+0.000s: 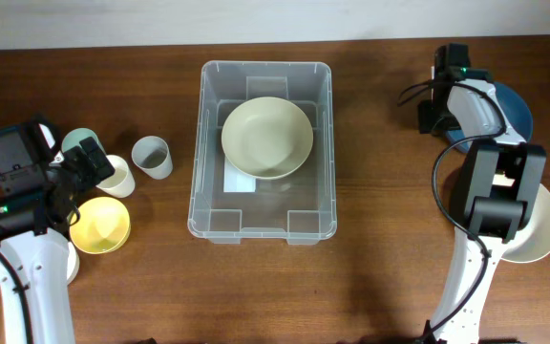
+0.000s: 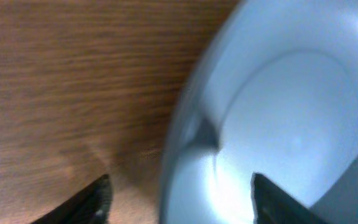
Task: Pack container
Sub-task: 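Move the right gripper to the dark blue bowl and grasp its rim, then carry the blue bowl with the right gripper and drop it into the cream bowl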
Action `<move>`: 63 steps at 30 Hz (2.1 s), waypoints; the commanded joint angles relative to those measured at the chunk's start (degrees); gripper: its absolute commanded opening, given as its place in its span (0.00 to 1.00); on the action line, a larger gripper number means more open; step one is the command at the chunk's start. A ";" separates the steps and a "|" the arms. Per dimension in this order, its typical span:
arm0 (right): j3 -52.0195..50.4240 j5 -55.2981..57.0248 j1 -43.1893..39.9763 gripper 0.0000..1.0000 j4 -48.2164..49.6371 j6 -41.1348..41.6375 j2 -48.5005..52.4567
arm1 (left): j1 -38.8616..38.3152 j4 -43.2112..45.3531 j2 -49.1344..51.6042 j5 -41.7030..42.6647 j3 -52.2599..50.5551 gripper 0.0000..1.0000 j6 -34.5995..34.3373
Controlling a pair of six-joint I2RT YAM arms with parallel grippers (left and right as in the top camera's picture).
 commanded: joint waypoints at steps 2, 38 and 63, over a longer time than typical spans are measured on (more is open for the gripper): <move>-0.22 1.27 -1.42 0.48 0.83 0.57 2.99 | 0.31 0.11 0.00 0.90 1.11 0.99 -0.72; 28.92 -18.29 39.12 0.04 -18.99 -19.34 -9.92 | 0.31 0.09 0.00 0.87 1.11 0.99 -0.70; 13.90 -20.22 44.68 0.52 -15.23 -22.05 -11.21 | 0.31 0.11 0.00 0.87 1.11 0.99 -0.68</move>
